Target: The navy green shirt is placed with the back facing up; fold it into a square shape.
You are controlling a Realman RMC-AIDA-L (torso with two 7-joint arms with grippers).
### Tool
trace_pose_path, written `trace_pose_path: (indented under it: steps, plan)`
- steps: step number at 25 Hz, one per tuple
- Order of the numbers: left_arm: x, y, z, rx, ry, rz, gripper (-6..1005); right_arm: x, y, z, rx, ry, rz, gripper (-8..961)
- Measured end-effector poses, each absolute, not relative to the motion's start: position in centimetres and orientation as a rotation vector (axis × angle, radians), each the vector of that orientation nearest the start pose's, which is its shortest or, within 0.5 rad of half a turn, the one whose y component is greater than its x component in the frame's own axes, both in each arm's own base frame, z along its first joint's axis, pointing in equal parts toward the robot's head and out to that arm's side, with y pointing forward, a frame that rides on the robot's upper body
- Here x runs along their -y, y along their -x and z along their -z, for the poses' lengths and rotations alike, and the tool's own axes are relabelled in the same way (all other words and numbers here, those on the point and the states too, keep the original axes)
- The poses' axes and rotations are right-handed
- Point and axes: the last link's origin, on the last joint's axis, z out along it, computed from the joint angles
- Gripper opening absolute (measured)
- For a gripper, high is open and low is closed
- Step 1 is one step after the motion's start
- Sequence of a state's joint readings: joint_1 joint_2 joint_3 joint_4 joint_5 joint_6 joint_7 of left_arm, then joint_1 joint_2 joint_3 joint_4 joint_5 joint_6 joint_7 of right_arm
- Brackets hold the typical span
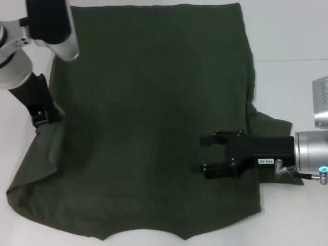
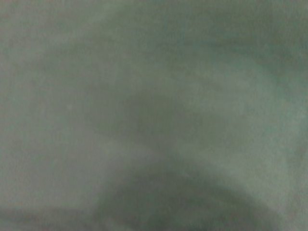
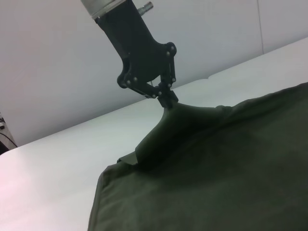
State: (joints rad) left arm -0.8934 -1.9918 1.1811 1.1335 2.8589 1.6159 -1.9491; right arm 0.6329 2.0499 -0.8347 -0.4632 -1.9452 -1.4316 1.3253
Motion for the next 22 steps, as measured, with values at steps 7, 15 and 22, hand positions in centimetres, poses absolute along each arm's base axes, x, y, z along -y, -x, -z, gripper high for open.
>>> trace_pose_path:
  steps: [7, 15, 22]
  plan:
    - [-41.9, 16.2, -5.1, 0.168, 2.622, -0.935, 44, -34.4, -24.8, 3.4, -0.595, 2.834, -0.624, 907]
    - [-41.6, 15.3, -3.9, 0.183, 2.633, -0.891, 139, -34.3, -25.0, 3.1, -0.594, 2.835, -0.624, 906]
    - [-41.6, 14.8, -4.1, 0.171, 2.617, -0.854, 346, -34.2, -25.1, 3.1, -0.594, 2.834, -0.623, 906]
